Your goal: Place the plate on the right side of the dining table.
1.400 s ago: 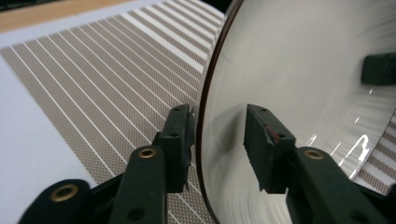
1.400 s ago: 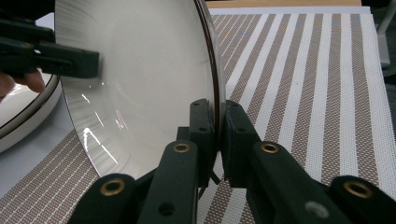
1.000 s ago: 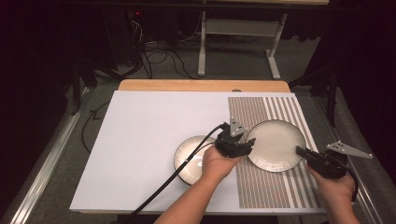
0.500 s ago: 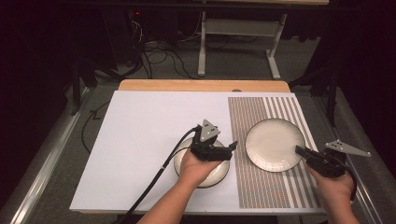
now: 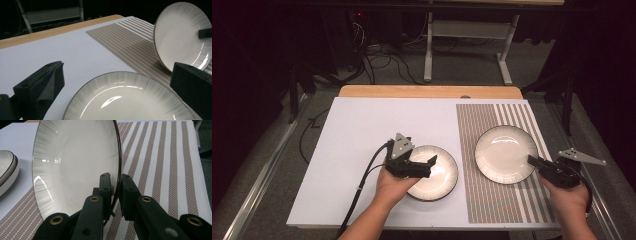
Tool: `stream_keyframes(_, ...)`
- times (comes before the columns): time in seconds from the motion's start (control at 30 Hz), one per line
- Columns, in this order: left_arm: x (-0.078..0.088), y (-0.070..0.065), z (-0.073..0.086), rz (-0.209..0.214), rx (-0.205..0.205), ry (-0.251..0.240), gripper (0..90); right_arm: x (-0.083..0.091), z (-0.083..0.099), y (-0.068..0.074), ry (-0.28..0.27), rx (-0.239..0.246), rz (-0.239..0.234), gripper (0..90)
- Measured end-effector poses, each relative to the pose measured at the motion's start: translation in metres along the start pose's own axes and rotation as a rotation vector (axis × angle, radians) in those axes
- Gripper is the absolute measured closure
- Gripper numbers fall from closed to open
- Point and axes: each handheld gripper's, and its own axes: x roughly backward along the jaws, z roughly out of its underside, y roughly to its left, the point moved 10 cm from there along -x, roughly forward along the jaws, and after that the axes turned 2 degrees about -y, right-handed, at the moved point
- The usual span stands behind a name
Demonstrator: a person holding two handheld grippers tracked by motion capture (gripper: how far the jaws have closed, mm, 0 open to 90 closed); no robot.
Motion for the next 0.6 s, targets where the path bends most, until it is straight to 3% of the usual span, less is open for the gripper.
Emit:
stream_keyframes(0.27, 0.031, 0.033, 0.017, -0.04, 0.019, 0.004, 0.1, -0.003, 0.0, -0.001, 0.009, -0.004, 0.009, 83.0)
stream_keyframes(0.37, 0.046, 0.046, 0.022, -0.064, 0.007, 0.005, 0.1, -0.004, 0.0, -0.002, 0.015, -0.009, 0.017, 82.6)
stream_keyframes(0.6, 0.082, 0.076, 0.028, -0.105, 0.029, -0.044, 0.1, -0.009, 0.002, -0.006, 0.032, -0.034, 0.032, 81.6)
